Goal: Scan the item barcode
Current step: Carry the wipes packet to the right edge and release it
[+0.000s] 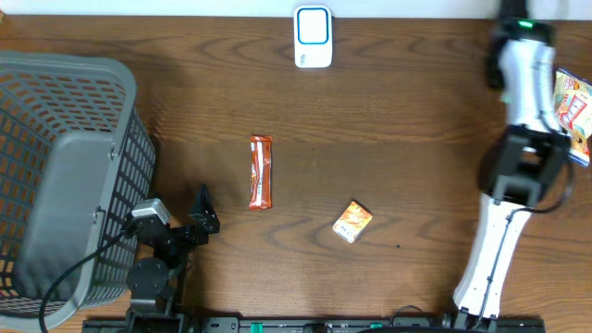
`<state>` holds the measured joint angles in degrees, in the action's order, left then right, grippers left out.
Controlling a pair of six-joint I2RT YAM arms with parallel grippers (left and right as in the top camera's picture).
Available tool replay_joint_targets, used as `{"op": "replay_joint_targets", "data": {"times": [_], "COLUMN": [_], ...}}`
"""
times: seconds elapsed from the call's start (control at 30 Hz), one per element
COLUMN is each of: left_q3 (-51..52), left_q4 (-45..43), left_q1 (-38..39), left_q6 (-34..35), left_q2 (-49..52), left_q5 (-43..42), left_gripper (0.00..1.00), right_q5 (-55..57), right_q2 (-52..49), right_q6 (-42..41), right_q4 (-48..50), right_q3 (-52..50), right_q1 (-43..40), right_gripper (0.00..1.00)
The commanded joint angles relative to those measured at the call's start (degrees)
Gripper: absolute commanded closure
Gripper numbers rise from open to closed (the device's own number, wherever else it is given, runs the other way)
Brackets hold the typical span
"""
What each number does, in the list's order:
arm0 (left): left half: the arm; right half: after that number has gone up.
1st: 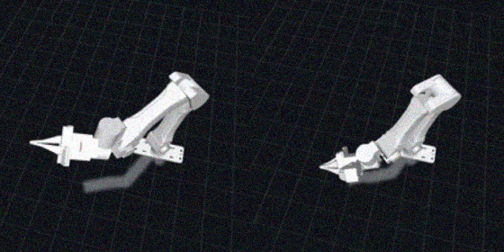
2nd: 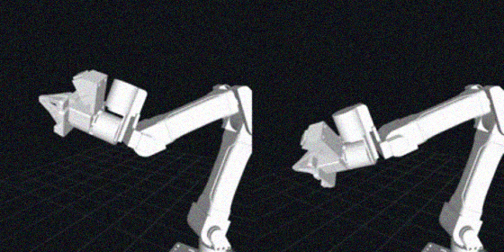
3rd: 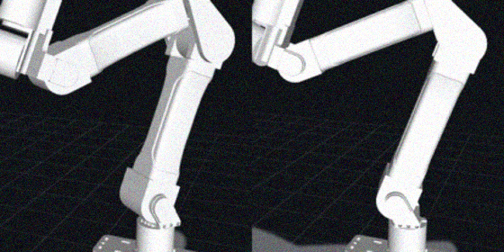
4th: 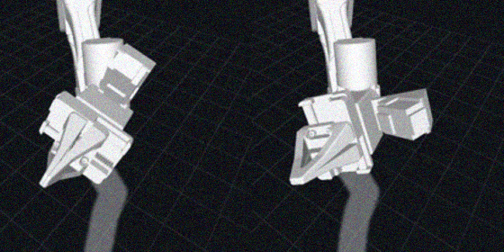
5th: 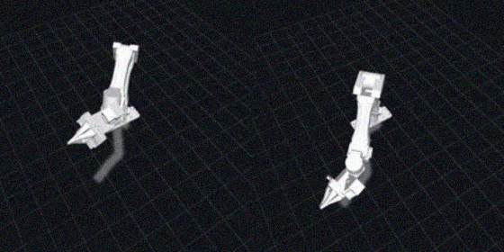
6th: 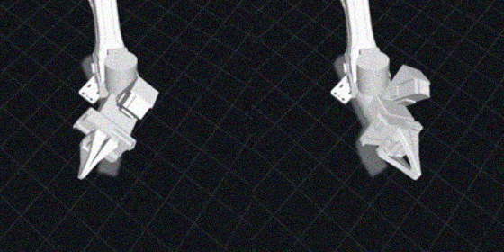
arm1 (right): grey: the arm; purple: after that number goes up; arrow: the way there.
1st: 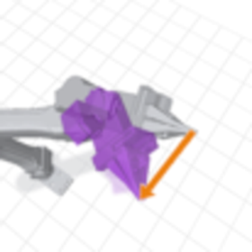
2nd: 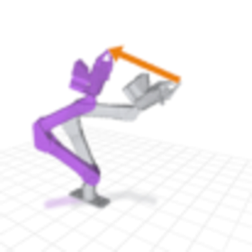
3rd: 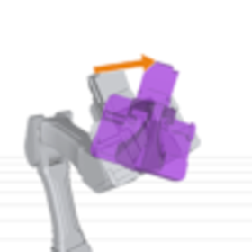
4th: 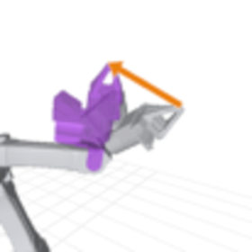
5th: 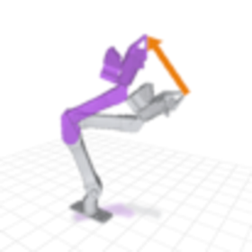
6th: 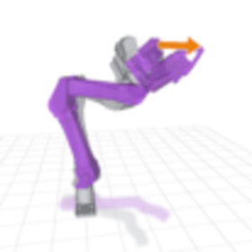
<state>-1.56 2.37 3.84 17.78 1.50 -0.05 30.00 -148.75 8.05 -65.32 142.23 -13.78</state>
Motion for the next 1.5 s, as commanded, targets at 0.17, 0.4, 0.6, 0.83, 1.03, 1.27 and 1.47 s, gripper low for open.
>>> {"op": "replay_joint_targets", "data": {"times": [0.17, 0.4, 0.6, 0.83, 1.03, 1.27, 1.47], "left_q3": [1.33, 1.33, 1.33, 1.33, 1.33, 1.33, 1.33], "left_q4": [1.81, 1.81, 1.81, 1.81, 1.81, 1.81, 1.81], "left_q1": [-0.24, -0.24, -0.24, -0.24, -0.24, -0.24, -0.24], "left_q6": [0.11, 0.11, 0.11, 0.11, 0.11, 0.11, 0.11], "left_q2": [-0.15, -0.15, -0.15, -0.15, -0.15, -0.15, -0.15], "left_q5": [0.57, 0.57, 0.55, 0.55, 0.55, 0.55, 0.55], "left_gripper": [0.02, 0.02, 0.02, 0.02, 0.02, 0.02, 0.02], "right_q5": [-9.66, -20.28, -20.7, -27.12, -28.17, -13.97, -22.62], "right_q2": [5.86, 18.49, 33.24, 43.25, 46.42, 57.51, 70.51], "right_q6": [-4.85, -12.74, -25.4, -32.46, -30.14, -44.35, -53.13], "right_q4": [0.09, -2.64, -12.33, -29.7, -32.0, -31.95, -18.88], "right_q3": [-0.15, -0.15, -0.15, -0.17, -5.84, -26.38, -56.68], "right_q1": [-2.58, 0.96, 6.93, 16.48, 26.86, 36.22, 42.01], "right_gripper": [0.01, 0.01, 0.01, 0.01, 0.01, 0.01, 0.01]}}
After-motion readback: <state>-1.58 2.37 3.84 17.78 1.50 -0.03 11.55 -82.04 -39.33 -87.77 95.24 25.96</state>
